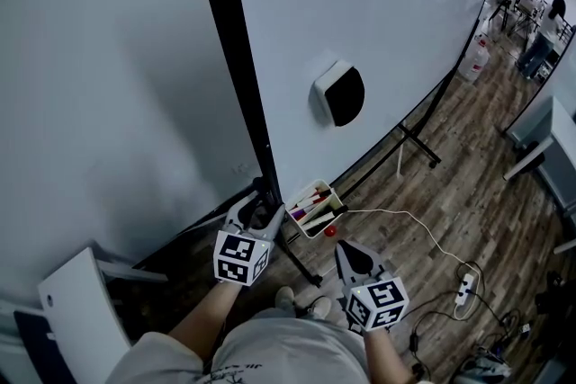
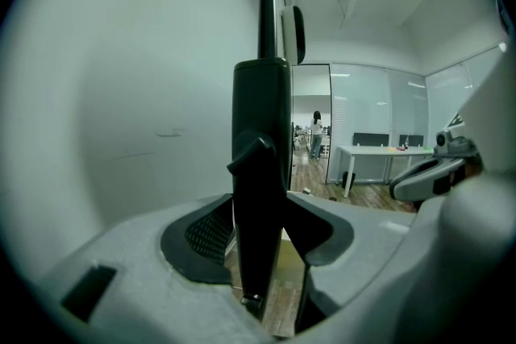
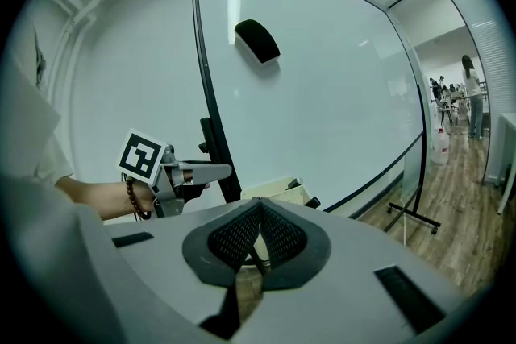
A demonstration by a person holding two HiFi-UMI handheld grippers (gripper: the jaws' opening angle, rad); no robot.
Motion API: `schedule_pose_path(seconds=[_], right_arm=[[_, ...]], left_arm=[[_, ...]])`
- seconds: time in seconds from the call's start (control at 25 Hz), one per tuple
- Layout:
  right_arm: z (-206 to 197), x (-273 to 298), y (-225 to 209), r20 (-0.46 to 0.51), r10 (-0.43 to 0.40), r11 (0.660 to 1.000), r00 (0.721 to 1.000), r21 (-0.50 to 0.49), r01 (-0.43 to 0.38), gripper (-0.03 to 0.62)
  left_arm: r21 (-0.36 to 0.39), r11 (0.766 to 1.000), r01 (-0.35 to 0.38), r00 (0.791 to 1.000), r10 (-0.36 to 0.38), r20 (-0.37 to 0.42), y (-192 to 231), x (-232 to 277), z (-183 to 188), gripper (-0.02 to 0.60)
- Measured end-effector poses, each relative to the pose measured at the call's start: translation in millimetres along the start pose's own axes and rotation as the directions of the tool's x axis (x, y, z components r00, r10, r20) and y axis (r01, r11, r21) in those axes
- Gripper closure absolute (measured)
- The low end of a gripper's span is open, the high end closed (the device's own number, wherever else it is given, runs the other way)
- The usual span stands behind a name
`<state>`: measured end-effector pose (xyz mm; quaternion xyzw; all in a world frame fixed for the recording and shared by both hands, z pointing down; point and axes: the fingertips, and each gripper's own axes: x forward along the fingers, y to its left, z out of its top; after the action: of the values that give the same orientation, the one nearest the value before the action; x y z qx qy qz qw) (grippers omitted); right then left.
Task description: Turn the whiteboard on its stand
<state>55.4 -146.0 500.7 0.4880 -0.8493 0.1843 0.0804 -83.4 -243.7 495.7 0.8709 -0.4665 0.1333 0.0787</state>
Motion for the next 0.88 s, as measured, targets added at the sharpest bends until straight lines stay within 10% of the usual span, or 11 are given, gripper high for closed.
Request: schedule_pose_path(seconds=[0.6,0.88], right_arm=[[-4,-9,11,0.000,0.003,1.000,1.000,-0.003,-0.003,0.588],[0,-14,15,0.009,-0.003,1.000,1.000,-0.010,0.003,0.588]], left_arm=[[-0.030,0.999,0.043,0.998,-0.044,-0.037,-33,-48,-23,0.386],[-0.016,0.997,0.074,0.997,-0.075,-0.015,-69,-46,-12,0.543]])
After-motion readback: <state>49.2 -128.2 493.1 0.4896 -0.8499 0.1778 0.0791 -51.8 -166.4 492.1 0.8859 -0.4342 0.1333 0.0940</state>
